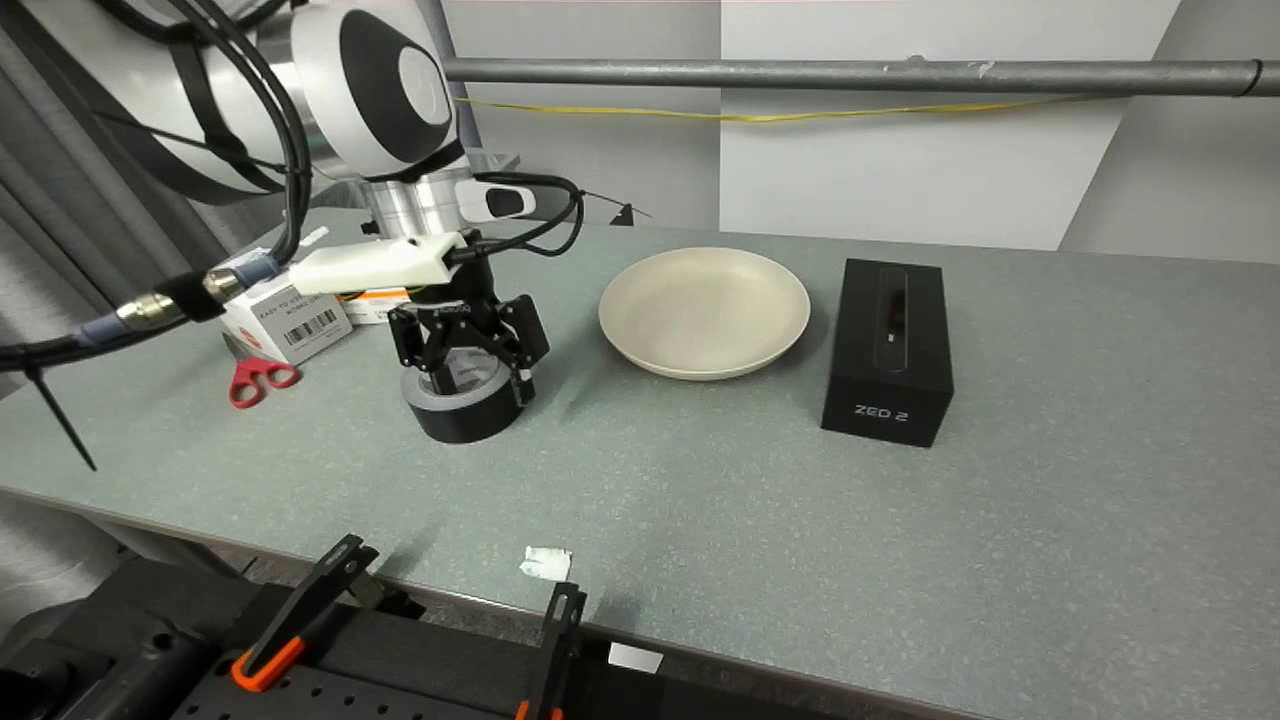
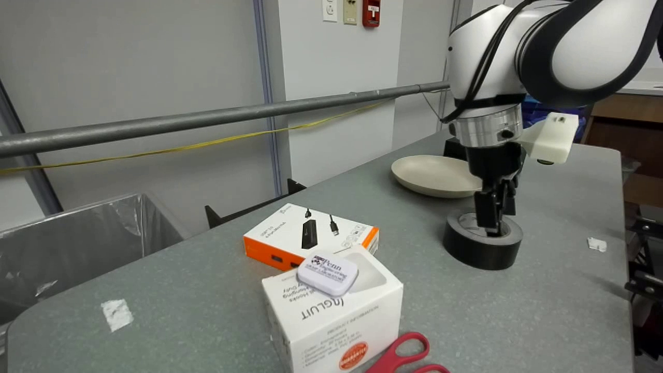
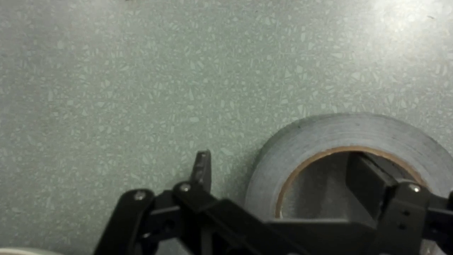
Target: Put the black masking tape on the white plate
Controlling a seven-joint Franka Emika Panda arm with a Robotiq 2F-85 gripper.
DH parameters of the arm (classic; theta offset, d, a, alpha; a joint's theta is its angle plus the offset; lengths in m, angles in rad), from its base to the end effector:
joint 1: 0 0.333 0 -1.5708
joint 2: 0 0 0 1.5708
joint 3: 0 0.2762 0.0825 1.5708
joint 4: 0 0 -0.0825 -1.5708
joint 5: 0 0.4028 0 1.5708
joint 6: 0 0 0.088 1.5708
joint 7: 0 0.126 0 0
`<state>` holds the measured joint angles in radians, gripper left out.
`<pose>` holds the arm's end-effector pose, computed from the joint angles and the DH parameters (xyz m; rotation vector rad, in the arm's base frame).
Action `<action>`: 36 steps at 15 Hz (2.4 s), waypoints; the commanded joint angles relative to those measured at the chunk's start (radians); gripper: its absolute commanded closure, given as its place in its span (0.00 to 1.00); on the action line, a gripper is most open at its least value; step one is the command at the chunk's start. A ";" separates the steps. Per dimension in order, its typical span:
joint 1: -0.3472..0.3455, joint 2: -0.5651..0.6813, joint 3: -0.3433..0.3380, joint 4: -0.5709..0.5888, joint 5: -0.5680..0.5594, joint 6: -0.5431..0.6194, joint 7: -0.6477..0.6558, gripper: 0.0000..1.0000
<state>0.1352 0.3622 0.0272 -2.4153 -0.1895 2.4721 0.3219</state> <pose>0.4360 0.0715 0.0685 2.9595 0.0103 -0.4092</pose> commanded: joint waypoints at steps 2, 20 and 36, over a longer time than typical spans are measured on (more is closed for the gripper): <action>0.036 0.025 -0.033 -0.006 -0.021 0.078 0.023 0.34; -0.192 -0.039 -0.071 0.228 0.315 -0.092 -0.166 0.93; -0.252 0.302 -0.155 0.634 0.352 -0.228 0.032 0.93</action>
<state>-0.0983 0.6517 -0.1209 -1.8205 0.1287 2.2831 0.3479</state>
